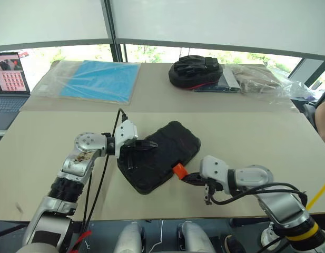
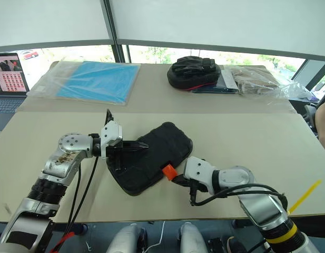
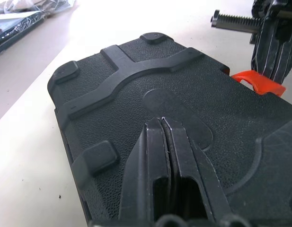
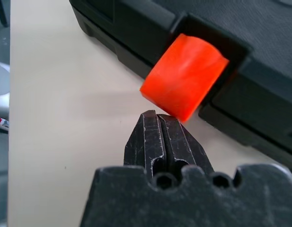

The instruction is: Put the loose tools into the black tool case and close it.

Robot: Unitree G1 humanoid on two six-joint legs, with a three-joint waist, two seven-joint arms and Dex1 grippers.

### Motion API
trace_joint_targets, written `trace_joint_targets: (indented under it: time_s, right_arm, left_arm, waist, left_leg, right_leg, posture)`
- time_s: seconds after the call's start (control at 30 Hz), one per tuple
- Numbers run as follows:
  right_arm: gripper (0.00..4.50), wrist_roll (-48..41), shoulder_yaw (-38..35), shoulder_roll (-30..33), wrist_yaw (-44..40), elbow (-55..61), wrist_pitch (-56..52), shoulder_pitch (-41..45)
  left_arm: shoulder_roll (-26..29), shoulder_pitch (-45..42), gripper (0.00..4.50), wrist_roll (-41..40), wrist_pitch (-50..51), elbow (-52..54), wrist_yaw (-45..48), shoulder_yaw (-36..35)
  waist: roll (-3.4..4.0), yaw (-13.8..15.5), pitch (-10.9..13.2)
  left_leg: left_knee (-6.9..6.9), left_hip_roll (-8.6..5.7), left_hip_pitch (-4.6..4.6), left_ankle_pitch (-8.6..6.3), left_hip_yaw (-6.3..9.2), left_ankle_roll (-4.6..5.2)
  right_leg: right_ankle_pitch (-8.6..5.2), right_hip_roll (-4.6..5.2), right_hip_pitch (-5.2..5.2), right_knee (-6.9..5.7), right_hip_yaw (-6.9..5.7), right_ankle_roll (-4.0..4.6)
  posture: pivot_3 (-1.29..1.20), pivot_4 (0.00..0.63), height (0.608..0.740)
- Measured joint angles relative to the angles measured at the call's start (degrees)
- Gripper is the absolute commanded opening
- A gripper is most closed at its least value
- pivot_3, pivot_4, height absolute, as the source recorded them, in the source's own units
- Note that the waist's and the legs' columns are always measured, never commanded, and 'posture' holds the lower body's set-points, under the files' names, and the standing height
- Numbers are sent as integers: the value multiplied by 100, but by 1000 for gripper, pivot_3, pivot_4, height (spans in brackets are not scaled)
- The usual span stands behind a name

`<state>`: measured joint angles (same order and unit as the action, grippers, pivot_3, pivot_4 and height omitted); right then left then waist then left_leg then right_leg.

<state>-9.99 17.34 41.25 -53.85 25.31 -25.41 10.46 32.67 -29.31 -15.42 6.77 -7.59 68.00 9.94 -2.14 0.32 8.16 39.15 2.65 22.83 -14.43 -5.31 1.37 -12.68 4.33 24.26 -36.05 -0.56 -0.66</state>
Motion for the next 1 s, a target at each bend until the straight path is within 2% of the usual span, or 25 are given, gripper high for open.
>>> trace_joint_targets:
  time_s: [0.4, 0.73, 1.0]
  right_arm:
    - [0, 236, 309, -233, -111, -566, -38, 608]
    - [0, 652, 710, -622, -87, -1093, -342, 1091]
    - [0, 547, 404, -411, -44, -503, -452, 533]
  left_arm:
    - [3, 83, 103, 38, -220, -95, 2, -28]
    - [-113, 34, 103, 93, -428, -370, 55, -17]
    - [-316, -109, 103, 214, -503, -552, 100, 69]
  waist:
    - [3, -77, -2]
    - [45, -99, -31]
    - [65, -31, -46]
  left_leg:
    - [0, 5, -12, 0, -3, 0]
    - [-1, 3, -26, 0, -7, 0]
    - [-3, -4, -31, 0, -6, 0]
  right_leg:
    - [0, -4, -5, -7, 3, 2]
    - [0, -2, -18, -8, 5, 3]
    - [-3, 5, -23, -6, 5, -2]
  posture:
    - [0, 150, 740]
    - [0, 150, 740]
    - [0, 150, 740]
